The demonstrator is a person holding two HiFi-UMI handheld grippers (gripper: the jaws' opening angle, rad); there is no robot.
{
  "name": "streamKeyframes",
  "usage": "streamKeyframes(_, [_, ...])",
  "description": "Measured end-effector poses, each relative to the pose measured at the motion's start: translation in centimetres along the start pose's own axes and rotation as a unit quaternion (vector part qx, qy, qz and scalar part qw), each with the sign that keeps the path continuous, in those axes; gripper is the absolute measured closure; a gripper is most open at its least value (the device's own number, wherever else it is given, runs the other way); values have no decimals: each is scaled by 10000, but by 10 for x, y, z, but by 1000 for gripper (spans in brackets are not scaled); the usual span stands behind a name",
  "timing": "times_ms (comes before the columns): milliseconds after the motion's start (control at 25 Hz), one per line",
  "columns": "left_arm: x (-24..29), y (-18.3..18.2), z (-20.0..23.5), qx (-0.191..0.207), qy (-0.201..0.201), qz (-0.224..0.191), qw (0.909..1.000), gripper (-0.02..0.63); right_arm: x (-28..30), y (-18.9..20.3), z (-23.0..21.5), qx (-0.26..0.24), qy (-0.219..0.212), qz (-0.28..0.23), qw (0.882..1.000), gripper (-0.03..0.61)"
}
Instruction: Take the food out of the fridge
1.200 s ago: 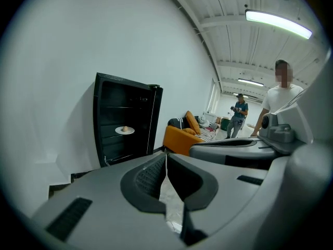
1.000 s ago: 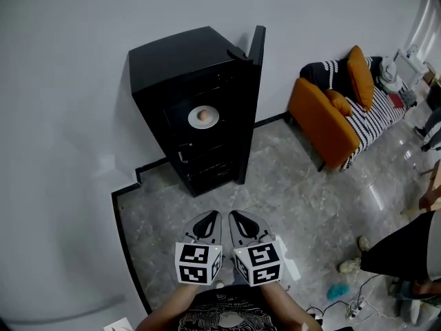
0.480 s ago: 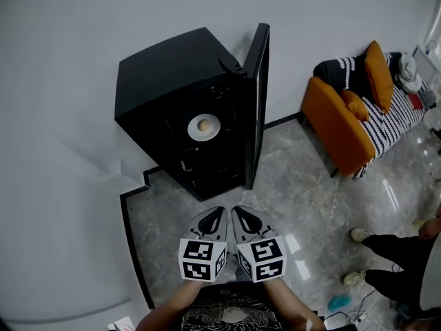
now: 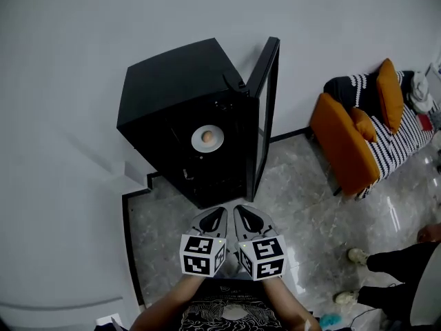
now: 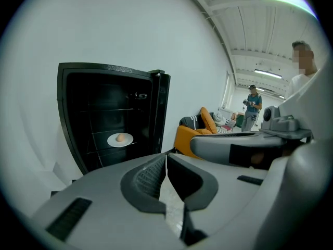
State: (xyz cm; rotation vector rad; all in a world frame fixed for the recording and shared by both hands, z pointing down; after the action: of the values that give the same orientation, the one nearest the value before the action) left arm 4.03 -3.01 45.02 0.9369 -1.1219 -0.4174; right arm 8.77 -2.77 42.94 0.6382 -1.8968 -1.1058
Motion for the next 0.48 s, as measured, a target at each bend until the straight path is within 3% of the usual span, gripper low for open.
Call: streamKeyframes(480, [32,-13,9,-435,191,-221,9986,592,20,-9,-22,-115,97,116,9998,555])
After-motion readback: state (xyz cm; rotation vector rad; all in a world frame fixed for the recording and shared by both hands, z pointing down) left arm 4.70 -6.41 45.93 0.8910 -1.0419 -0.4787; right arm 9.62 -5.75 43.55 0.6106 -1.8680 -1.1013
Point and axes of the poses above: the fingertips, and each gripper's own axes: x forward along the fingers, z to its left, y out of its underside, the point moved 1 cm from there along -x, backward along the fingers, and after that the axes turned 4 degrees about z, right-handed, at the moved point
